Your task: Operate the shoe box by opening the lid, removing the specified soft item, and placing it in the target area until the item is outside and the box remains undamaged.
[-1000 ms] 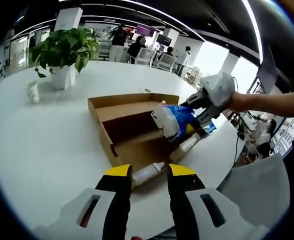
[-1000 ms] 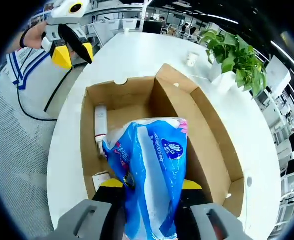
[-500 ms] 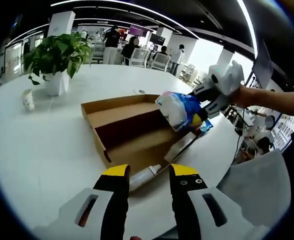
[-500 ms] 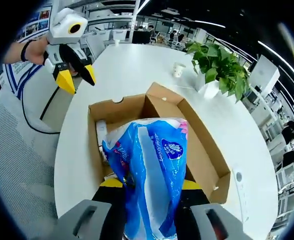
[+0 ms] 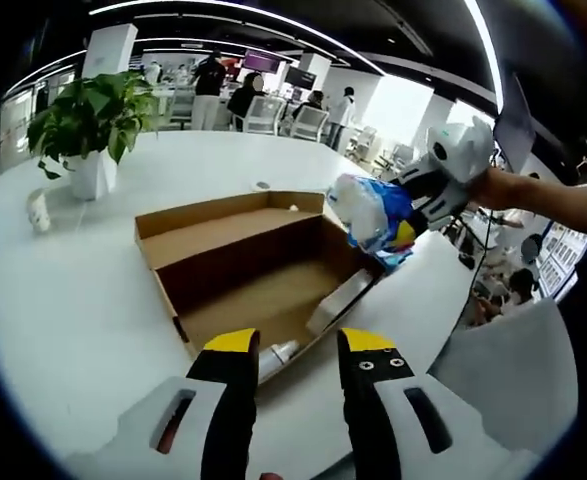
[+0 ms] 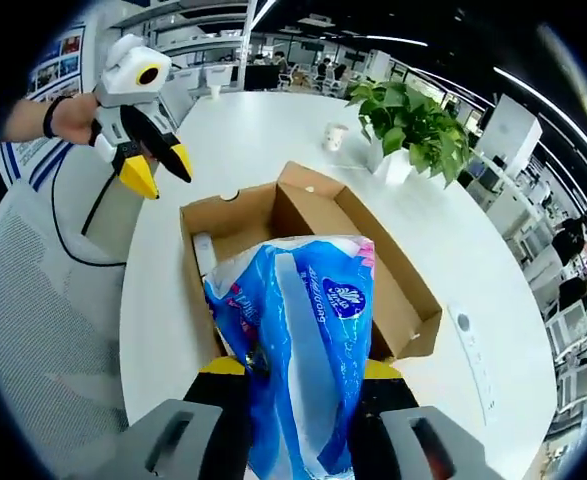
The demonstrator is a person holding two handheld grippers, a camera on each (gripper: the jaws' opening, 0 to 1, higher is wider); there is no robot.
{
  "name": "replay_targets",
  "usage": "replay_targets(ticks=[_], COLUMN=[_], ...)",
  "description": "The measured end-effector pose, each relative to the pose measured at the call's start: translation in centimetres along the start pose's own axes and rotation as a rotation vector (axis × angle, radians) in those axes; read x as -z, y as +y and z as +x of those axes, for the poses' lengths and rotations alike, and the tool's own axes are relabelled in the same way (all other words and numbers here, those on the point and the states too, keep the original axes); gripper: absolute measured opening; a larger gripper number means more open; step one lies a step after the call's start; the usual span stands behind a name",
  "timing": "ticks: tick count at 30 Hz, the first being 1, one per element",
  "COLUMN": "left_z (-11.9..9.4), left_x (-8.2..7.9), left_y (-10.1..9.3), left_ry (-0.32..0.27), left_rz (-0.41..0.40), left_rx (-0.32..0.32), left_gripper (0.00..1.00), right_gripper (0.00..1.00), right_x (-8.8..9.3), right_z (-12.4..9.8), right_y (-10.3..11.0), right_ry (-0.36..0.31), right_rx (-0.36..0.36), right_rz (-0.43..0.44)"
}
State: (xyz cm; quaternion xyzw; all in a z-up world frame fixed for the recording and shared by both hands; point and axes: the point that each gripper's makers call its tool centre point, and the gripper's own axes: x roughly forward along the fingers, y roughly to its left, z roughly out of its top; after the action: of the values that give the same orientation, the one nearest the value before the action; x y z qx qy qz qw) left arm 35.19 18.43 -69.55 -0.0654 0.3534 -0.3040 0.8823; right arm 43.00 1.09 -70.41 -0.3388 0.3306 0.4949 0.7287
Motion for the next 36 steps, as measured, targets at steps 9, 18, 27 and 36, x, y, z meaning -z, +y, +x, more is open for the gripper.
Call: replay_targets(ticks=[9, 18, 27, 36], left_z=[1.6, 3.0, 4.7, 6.2], left_x=[-0.6, -1.1, -1.0, -0.2], left_y=[-2.1, -4.1, -6.2, -7.6], left_ry=[0.013, 0.028, 0.054, 0.084], left_rz=[0.028, 0.06, 0.086, 0.097], left_rx=[0.033, 0.053, 0.077, 0.089], left_gripper=[0.32, 0.32, 0.32, 0.32], right_gripper=[0.33, 0.34, 0.34, 0.34], right_x=[4.7, 9.0, 12.9, 17.5], right_z=[-2.0, -3.7, -5.0, -6.1], right_y=[-0.1, 0.9, 1.8, 2.6], right_ry=[0.044, 0.067, 0.077, 0.106], right_rx=[0.016, 0.028, 0.028, 0.027], right_rz=[0.034, 0.079, 0.132, 0.18])
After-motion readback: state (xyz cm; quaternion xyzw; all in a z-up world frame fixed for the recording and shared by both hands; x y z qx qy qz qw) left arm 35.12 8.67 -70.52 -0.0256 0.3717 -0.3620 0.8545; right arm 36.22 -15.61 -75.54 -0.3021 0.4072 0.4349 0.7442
